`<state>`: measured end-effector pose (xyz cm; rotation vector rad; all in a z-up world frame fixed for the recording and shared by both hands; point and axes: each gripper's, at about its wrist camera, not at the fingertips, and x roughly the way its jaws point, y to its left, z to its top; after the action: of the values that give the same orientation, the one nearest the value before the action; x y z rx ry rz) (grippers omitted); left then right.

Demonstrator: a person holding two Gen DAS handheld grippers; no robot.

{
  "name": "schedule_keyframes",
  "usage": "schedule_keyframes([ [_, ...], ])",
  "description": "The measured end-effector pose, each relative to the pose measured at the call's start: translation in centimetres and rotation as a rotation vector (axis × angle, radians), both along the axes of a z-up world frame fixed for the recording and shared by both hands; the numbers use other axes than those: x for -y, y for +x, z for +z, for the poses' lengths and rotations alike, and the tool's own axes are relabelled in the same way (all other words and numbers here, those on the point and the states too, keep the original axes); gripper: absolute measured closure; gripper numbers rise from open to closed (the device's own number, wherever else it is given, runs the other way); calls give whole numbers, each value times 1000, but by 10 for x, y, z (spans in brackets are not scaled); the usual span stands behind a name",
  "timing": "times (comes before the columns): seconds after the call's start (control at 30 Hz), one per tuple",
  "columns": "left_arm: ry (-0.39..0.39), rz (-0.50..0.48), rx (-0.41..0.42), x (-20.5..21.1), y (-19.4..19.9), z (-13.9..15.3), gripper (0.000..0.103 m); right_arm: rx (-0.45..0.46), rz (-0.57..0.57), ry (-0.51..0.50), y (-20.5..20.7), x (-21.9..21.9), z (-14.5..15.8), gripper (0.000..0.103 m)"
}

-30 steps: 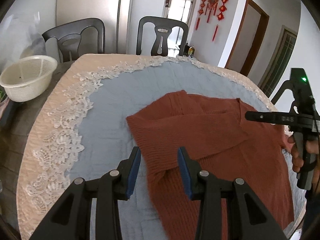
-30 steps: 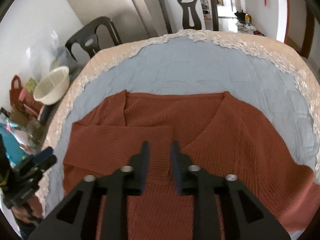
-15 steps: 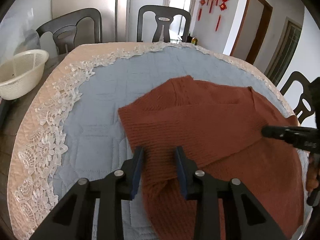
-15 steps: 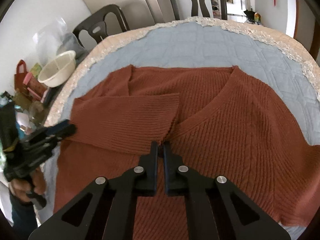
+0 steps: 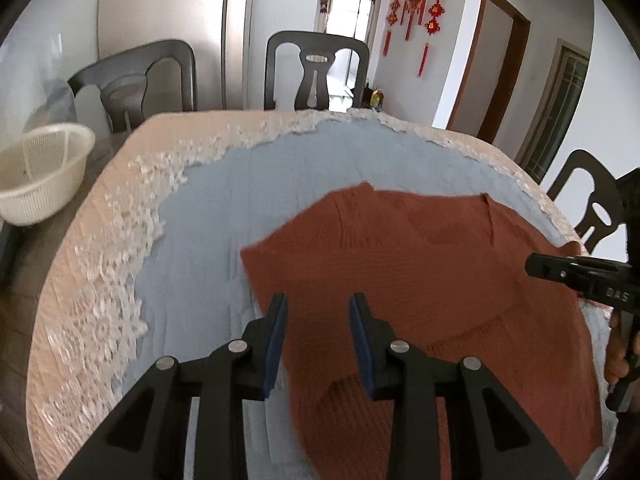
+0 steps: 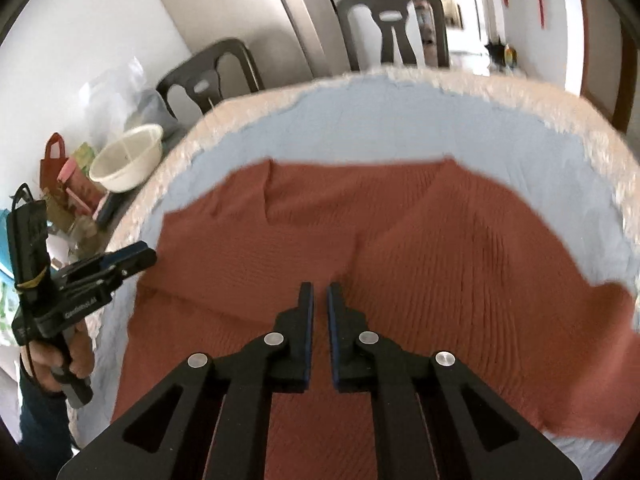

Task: Fold small clothes
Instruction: 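Lower the sleeve onto the sweater and open the left gripper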

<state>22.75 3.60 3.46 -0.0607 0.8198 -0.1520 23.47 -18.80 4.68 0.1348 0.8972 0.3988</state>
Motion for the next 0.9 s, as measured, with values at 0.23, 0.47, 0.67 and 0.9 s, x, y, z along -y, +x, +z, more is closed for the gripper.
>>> schedule_keyframes([
  [0.23, -4, 13, -53, 0, 6, -20, 69, -68, 43, -73, 22, -15, -27, 96],
  [0.47, 35, -15, -34, 4, -24, -26, 67, -45, 93, -133, -12, -17, -33, 96],
  [0.67, -2, 12, 1, -2, -40, -10, 68, 44, 59, -105, -36, -1, -12, 88],
  [0.9, -14, 2, 44, 6, -73, 7, 68, 109, -3, -76, -64, 22, 9, 80],
])
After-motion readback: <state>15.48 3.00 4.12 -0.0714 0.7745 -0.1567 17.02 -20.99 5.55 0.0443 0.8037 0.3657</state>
